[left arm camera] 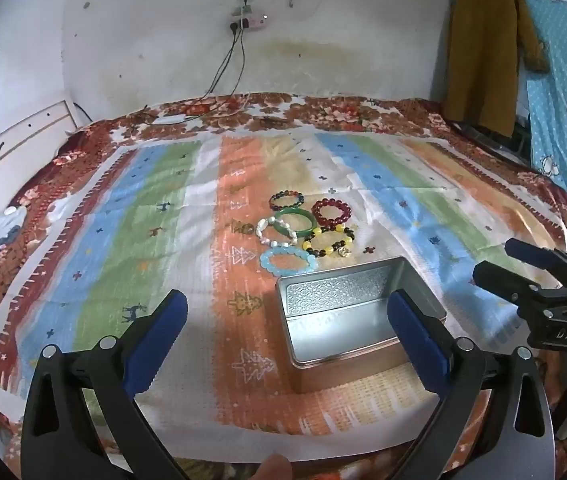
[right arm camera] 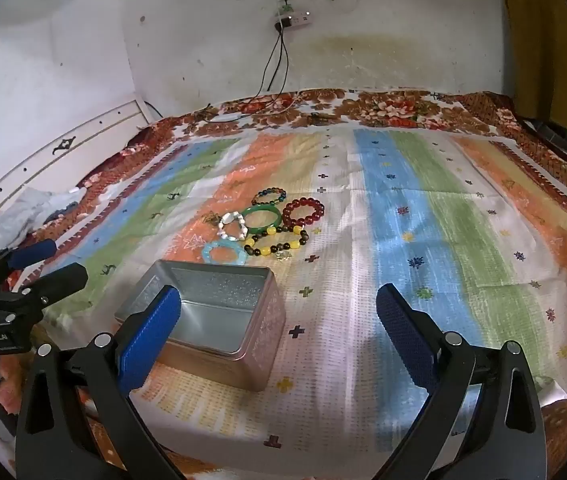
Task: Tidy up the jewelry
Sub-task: 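Move both tools toward the bracelets beside the silver tin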
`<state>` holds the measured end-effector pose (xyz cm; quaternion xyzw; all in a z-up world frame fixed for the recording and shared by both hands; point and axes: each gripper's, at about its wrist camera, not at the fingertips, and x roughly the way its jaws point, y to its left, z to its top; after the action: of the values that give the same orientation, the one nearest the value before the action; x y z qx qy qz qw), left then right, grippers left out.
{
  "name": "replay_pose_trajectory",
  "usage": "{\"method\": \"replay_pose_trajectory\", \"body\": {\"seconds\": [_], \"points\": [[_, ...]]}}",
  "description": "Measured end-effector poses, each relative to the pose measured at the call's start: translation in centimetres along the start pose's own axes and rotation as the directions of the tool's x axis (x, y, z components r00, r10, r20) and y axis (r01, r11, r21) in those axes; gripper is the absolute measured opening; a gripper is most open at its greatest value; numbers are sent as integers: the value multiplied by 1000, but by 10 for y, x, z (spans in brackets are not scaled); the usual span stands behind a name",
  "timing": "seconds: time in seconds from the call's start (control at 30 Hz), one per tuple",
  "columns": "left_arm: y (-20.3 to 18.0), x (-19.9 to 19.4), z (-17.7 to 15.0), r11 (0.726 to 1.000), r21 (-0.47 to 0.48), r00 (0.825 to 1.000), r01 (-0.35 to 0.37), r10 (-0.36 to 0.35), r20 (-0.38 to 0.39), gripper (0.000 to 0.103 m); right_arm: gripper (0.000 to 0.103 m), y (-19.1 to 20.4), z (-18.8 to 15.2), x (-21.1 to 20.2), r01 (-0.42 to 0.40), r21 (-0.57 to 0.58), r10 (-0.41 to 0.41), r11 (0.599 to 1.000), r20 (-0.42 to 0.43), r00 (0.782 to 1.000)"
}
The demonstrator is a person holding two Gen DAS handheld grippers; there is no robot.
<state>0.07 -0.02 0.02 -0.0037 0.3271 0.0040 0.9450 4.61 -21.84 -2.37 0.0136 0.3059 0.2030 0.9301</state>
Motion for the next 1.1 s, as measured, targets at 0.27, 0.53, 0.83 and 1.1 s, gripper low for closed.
{"method": "replay_pose_trajectory", "body": {"seconds": [0.27, 0.53, 0.83, 1.1], "points": [[6, -7, 2, 998, -49, 998, 30, -27, 57, 98, 99, 5, 0, -2, 5, -22, -5, 1000, -3, 1000], [6, -6, 2, 999, -32, 997, 40, -38, 65, 98, 99, 7, 1, -4, 17, -63, -16, 998, 14, 1000], [3, -4, 1, 999, -19, 997, 51, -50, 60, 98, 99, 13, 0, -10, 40, -75, -38, 996, 37, 999], [4, -4, 0, 1000, -22, 998, 20, -19, 58, 98, 99, 13, 2, -10, 52, -63, -48, 997, 61, 997]]}}
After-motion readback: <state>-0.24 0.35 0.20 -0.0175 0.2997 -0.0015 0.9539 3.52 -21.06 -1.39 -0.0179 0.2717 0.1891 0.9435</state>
